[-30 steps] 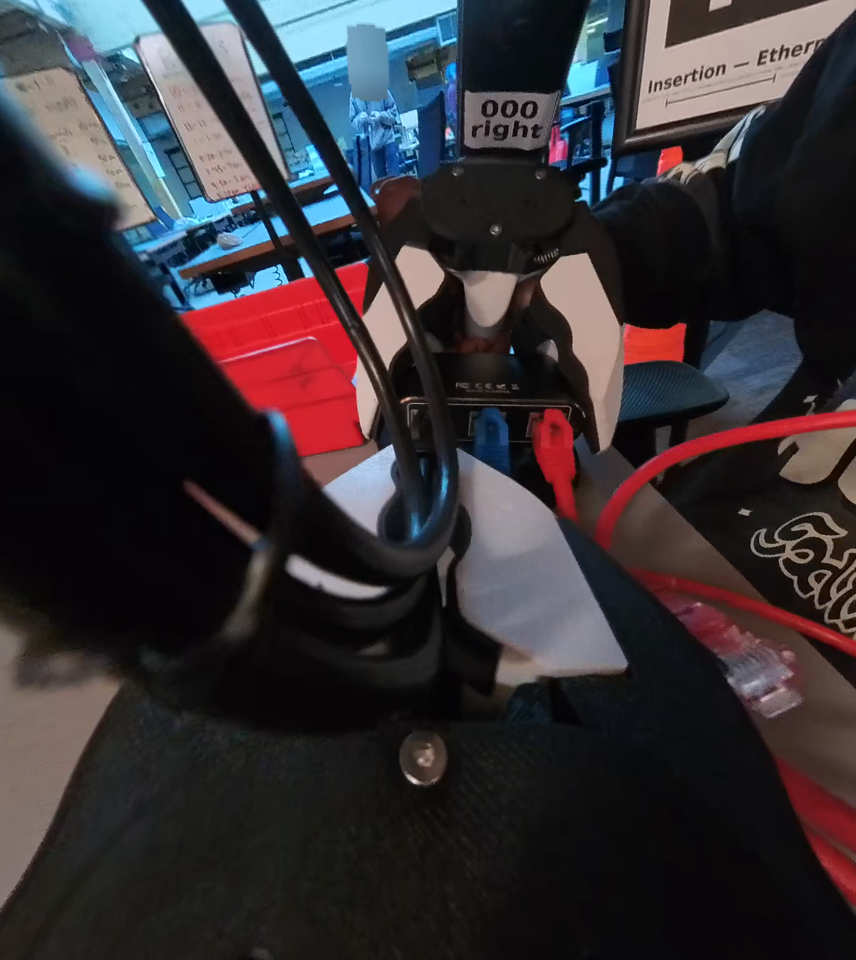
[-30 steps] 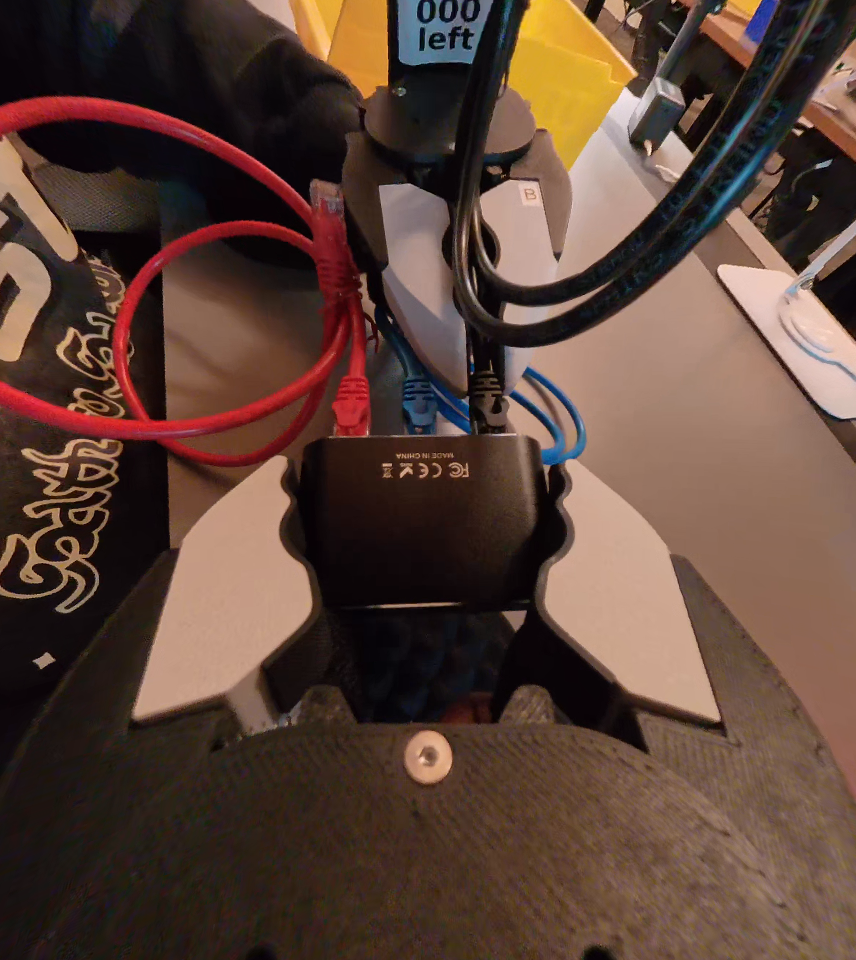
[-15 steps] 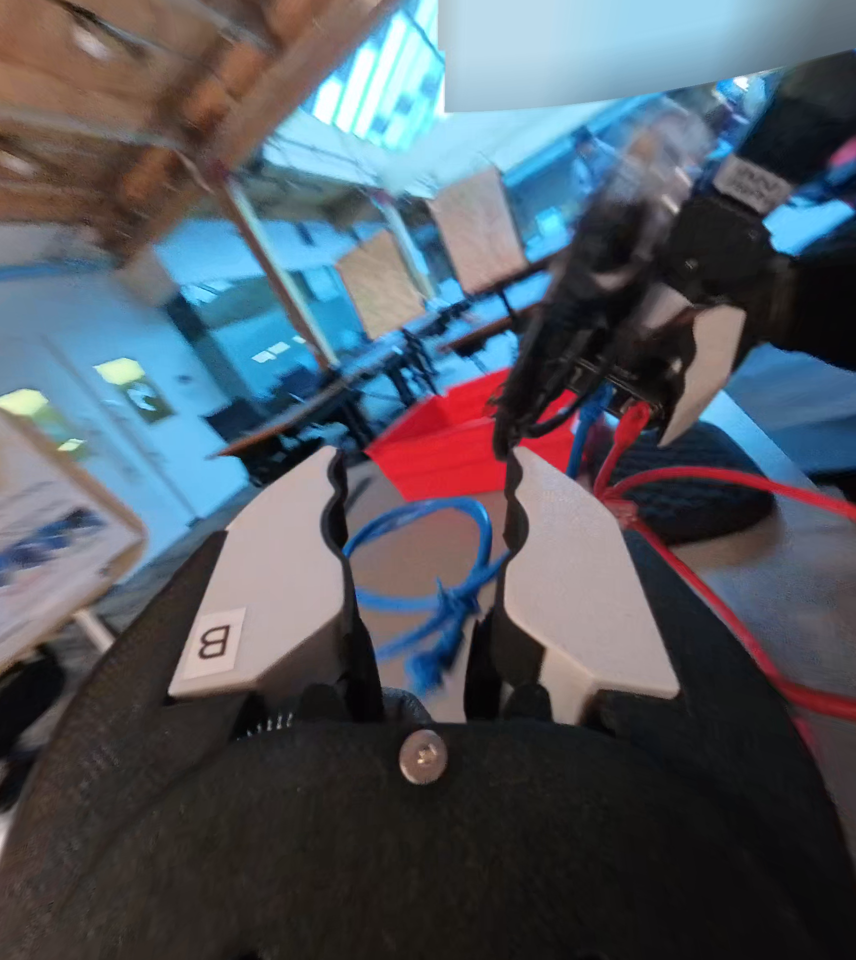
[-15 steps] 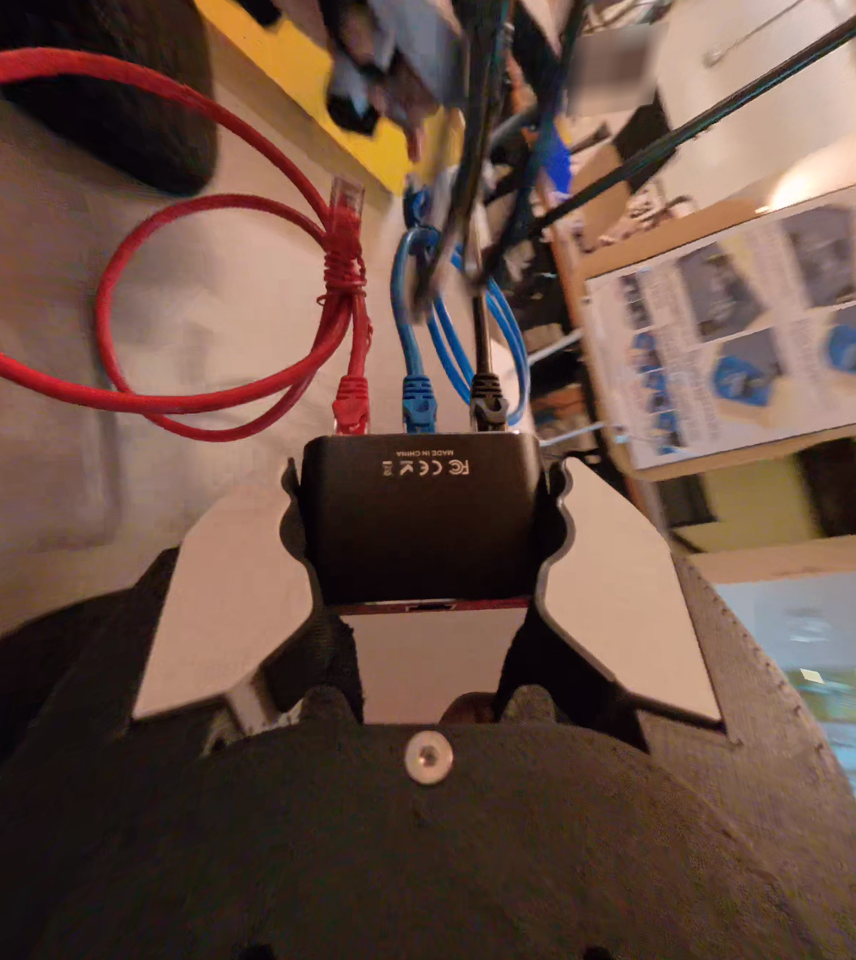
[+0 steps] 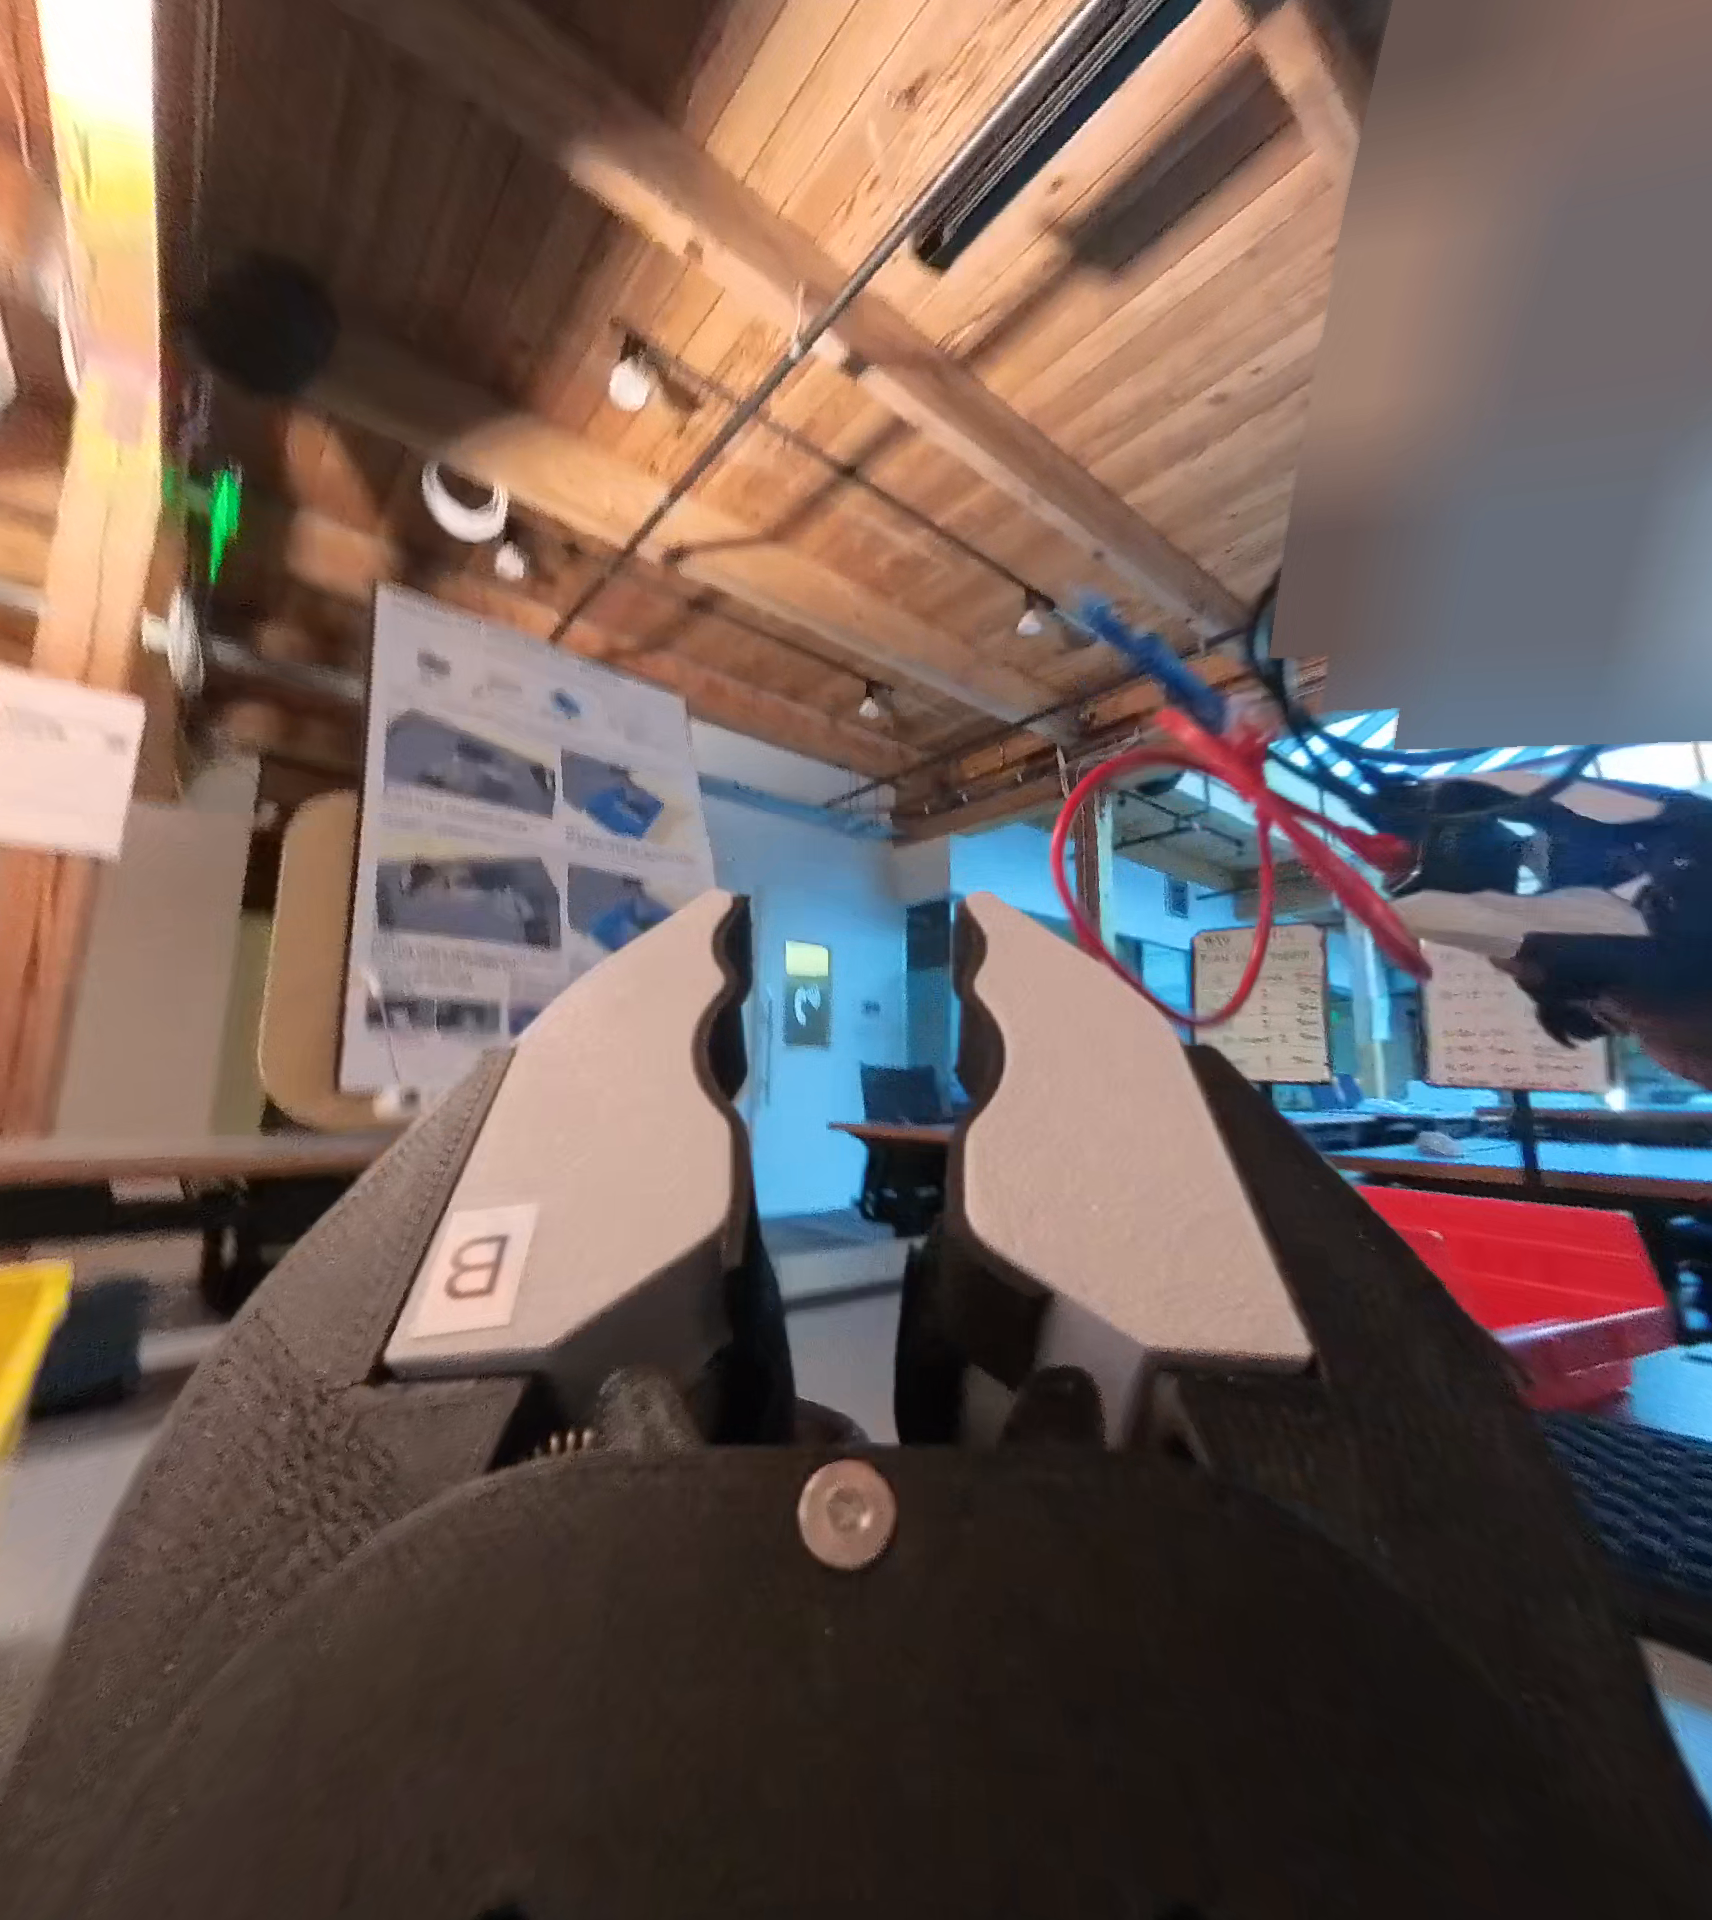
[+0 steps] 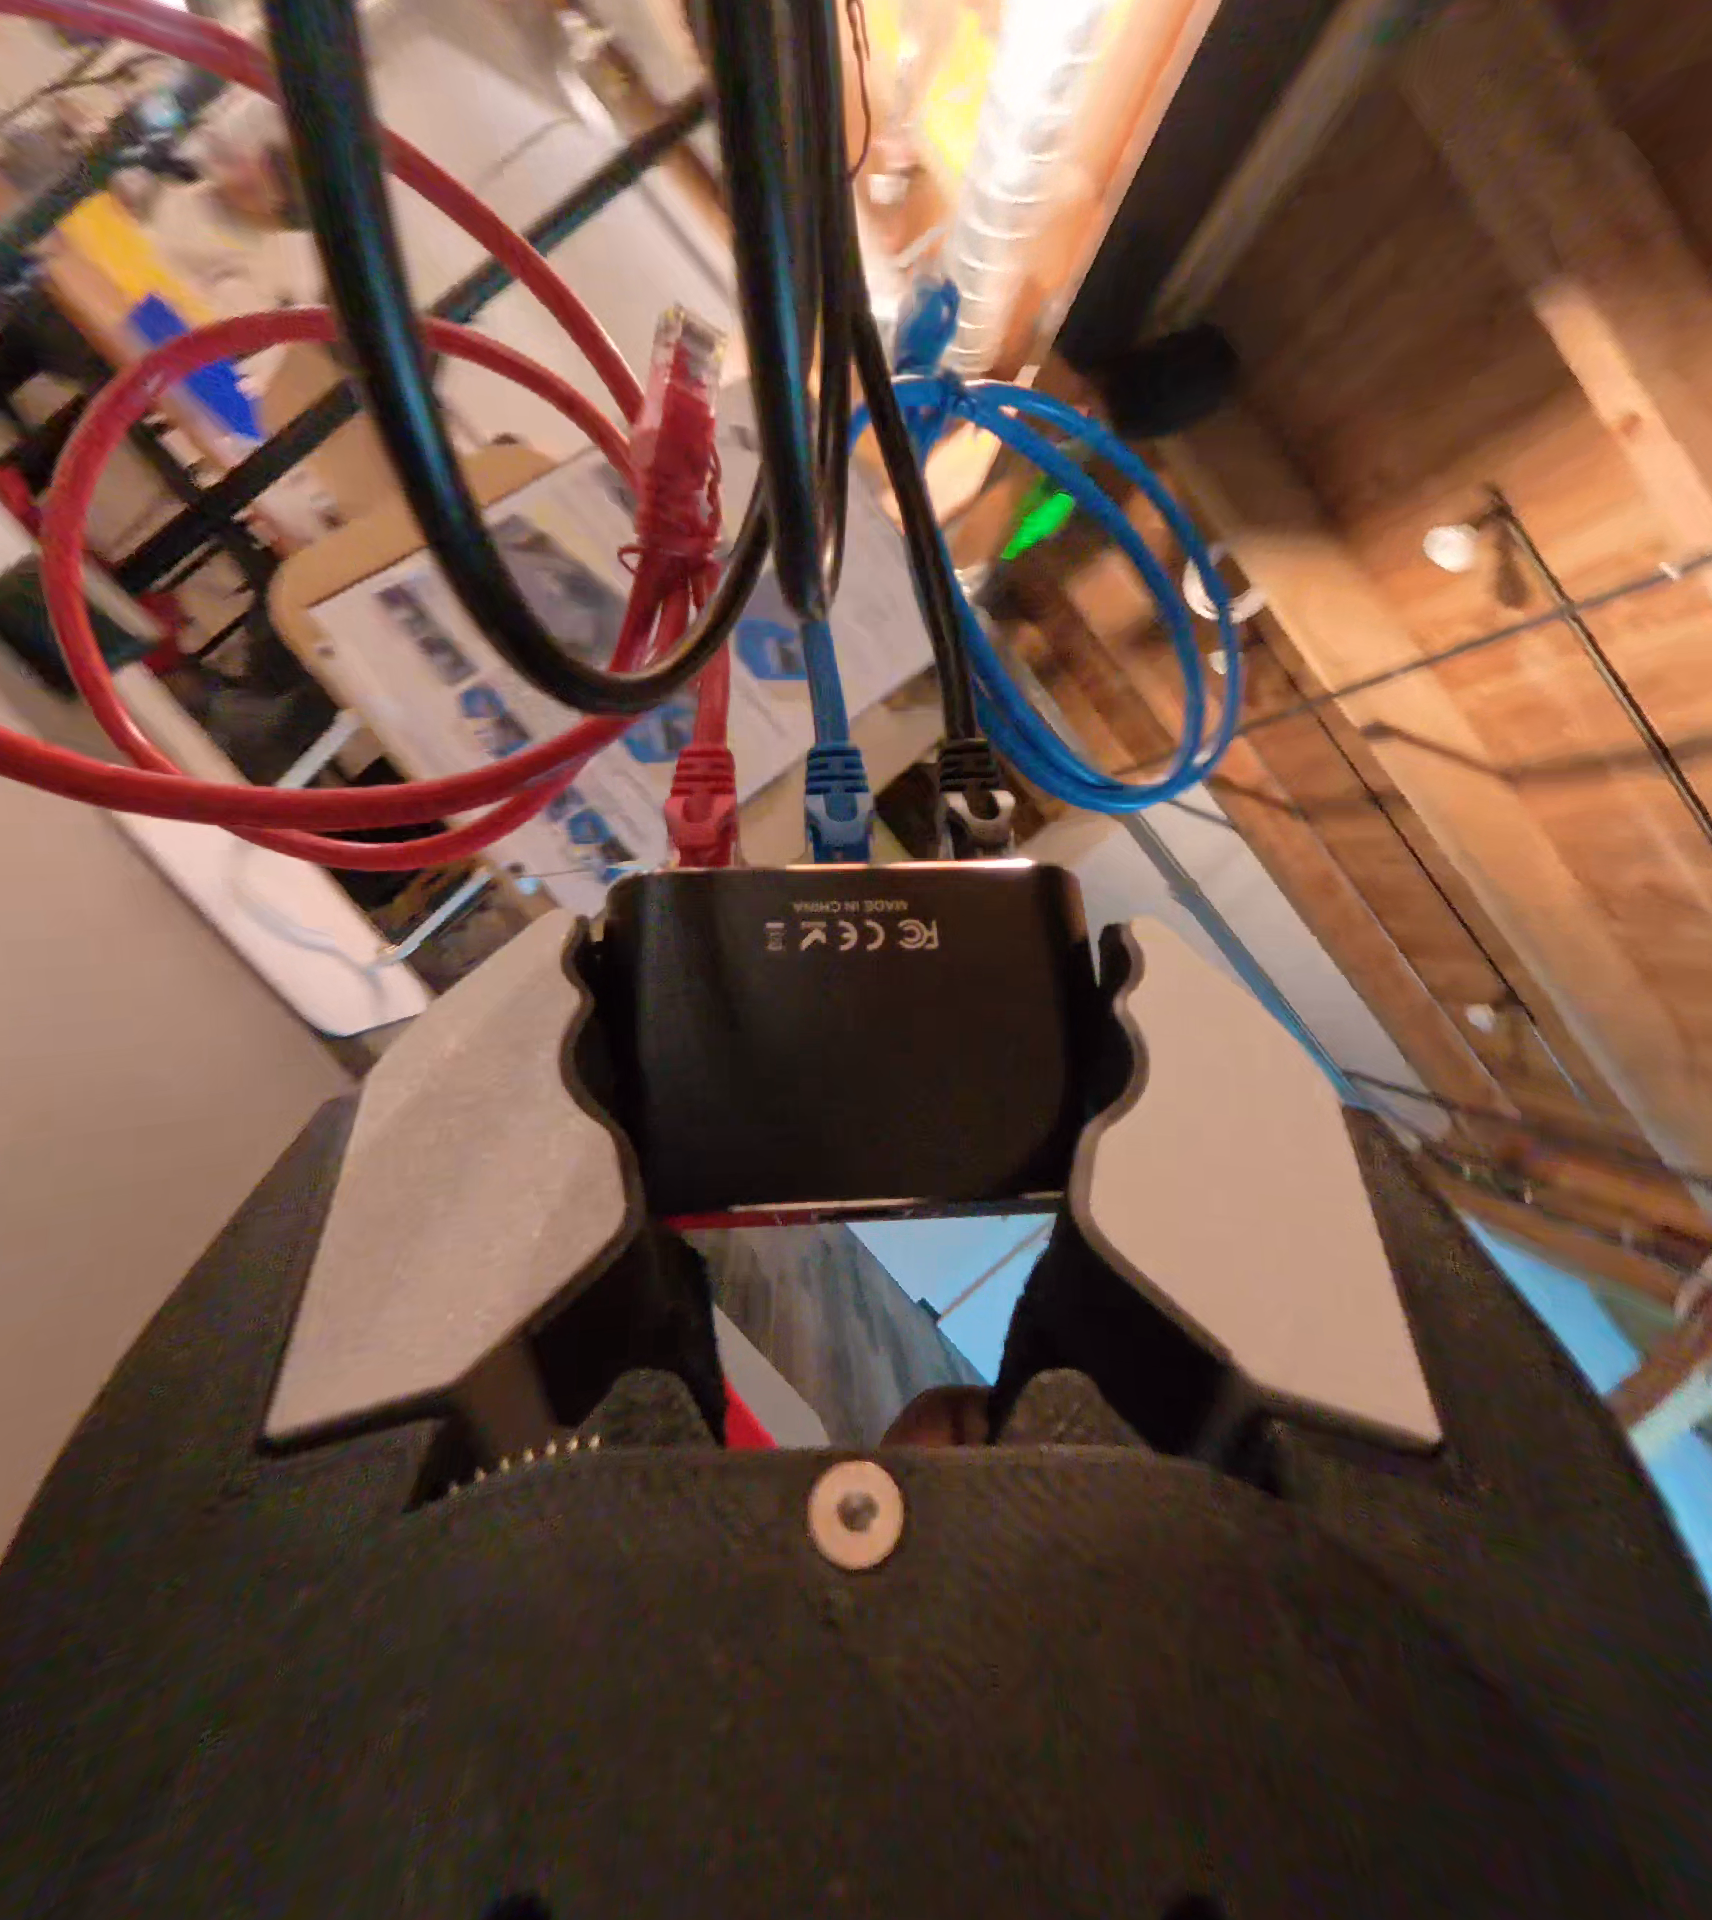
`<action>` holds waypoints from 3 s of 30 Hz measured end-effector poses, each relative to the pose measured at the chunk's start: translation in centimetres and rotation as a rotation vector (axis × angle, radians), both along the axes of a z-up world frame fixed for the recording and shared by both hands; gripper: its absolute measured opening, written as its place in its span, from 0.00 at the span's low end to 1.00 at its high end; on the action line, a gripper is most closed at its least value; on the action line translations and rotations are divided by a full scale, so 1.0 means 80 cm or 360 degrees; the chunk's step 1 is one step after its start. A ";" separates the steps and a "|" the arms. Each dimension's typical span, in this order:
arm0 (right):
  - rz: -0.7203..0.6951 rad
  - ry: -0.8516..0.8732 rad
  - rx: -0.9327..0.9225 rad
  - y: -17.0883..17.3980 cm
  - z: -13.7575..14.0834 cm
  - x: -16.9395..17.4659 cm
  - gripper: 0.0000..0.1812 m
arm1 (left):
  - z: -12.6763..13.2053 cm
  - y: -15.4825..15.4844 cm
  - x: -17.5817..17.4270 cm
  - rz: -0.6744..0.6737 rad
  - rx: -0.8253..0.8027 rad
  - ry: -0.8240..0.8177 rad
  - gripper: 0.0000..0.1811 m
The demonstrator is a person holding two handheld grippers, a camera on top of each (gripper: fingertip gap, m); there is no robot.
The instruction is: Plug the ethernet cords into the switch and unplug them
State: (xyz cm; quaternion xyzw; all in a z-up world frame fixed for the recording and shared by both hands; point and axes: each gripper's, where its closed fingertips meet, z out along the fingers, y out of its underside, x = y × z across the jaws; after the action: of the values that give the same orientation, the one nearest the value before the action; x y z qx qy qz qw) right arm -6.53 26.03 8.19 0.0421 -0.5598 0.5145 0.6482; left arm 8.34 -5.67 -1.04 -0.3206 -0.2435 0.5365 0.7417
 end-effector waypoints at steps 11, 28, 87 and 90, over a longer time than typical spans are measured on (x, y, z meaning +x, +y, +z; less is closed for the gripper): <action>0.0251 -0.0587 -0.0591 0.119 -0.026 -0.055 0.51 | -0.014 -0.003 -0.008 -0.0020 0.0085 -0.0070 0.19; 0.0938 -0.2142 -0.1197 0.178 -0.144 -0.115 0.51 | -0.023 0.010 -0.018 -0.0085 0.0028 -0.0170 0.19; -0.0524 -0.2000 0.0541 0.043 -0.324 -0.124 0.22 | -0.043 0.020 -0.028 -0.0197 0.0020 -0.0348 0.19; -0.0481 -0.1937 0.0510 0.010 -0.323 -0.122 0.19 | -0.043 0.020 -0.028 -0.0195 0.0017 -0.0350 0.19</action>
State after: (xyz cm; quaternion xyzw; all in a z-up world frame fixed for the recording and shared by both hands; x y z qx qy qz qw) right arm -16.30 26.82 -17.64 -0.2402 -0.8968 0.2595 0.2658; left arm 6.12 -4.03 -4.51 -0.3877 -0.3064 0.4505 0.7435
